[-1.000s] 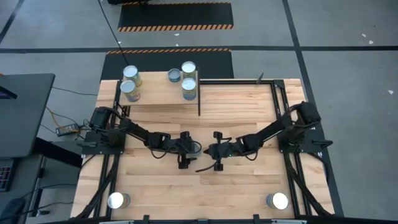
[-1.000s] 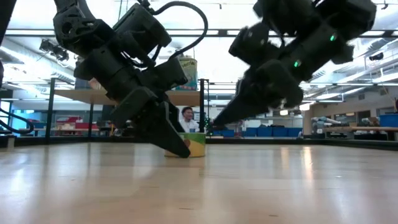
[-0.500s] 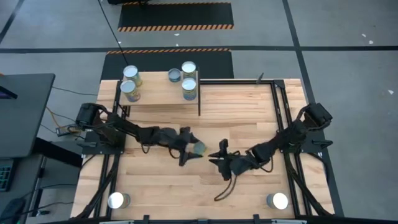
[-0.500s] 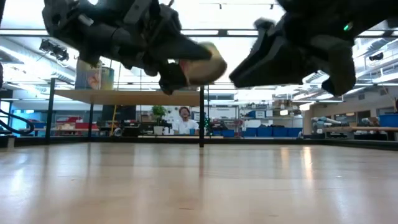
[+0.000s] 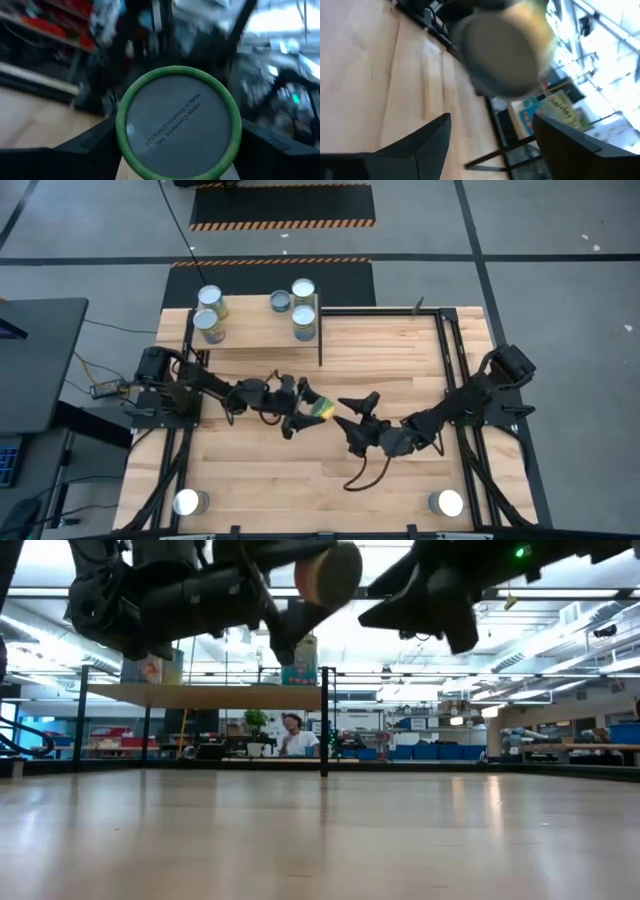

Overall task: Pick and place cans onto a shelf
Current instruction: Put the mushroom can on the shelf

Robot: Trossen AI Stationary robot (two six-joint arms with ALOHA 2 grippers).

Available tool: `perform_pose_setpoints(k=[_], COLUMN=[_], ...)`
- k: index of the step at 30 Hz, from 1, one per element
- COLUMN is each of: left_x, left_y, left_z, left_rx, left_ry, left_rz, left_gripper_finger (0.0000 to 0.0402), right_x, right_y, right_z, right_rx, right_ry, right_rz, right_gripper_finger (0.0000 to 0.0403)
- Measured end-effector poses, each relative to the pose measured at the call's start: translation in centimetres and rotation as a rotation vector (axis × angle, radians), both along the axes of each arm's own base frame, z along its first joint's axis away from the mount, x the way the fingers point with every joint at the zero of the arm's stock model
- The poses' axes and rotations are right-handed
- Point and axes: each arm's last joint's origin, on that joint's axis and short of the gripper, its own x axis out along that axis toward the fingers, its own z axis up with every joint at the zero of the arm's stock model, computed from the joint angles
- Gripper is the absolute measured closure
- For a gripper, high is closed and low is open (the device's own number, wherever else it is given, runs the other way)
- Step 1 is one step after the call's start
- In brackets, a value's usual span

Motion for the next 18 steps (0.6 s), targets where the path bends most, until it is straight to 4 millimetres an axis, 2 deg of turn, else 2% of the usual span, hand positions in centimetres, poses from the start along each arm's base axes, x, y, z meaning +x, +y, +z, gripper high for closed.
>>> perform_pose_setpoints(k=[6,11,13,18], left_x=[0.3,0.8,1.0,2.1], left_y=[0.9,0.5,0.1,-0.4], left_z=[-1.8,-1.9,-2.0,-2.2], left_rx=[0.134,0.124,0.123,0.165], left_ry=[0.164,0.226,0.259,0.379], left_rz=[-0.076,-0.247,-0.313,-0.322], left_gripper_finger=[0.0100,0.0100,0.0100,0.0099], right_x=[-1.1,-0.7,-0.2,0.5], right_y=[1.1,0.2,-0.3,-1.6], right_z=[1.9,0.8,0.5,0.2], right_rx=[0.055,0.111,0.169,0.227], right_ry=[-0.028,0.122,0.131,0.148], right_rz=[0.154,0.346,0.393,0.451], right_gripper_finger=[0.0112,0.0120,0.0123,0.0126])
